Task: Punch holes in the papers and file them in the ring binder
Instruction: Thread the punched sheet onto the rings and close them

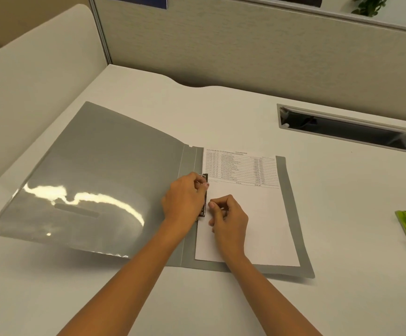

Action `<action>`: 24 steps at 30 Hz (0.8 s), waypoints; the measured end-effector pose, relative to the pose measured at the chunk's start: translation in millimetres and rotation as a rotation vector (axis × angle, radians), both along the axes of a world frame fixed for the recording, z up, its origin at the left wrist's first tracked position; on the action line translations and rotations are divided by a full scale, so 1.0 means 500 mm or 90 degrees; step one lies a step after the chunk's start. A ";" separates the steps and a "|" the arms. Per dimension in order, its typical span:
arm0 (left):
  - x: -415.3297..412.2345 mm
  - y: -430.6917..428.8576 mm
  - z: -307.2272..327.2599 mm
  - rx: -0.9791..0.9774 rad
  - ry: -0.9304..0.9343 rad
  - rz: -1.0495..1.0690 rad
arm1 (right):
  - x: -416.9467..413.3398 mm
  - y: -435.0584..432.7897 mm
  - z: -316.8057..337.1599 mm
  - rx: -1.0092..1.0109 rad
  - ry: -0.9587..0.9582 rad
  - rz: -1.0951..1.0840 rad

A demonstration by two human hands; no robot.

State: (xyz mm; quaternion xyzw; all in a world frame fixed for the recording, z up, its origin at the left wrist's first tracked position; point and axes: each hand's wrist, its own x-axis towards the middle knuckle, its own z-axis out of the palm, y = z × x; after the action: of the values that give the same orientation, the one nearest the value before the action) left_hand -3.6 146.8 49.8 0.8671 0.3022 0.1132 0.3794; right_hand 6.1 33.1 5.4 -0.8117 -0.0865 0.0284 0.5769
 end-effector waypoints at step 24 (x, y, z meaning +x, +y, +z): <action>-0.007 0.083 -0.060 -0.031 -0.080 -0.120 | 0.143 0.039 0.040 -0.165 0.013 0.276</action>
State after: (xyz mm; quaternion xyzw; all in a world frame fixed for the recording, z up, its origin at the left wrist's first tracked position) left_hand -7.3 188.1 19.8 0.8733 0.1974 0.1236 0.4278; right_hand 77.6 52.3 25.3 -0.8410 -0.2484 0.1706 0.4493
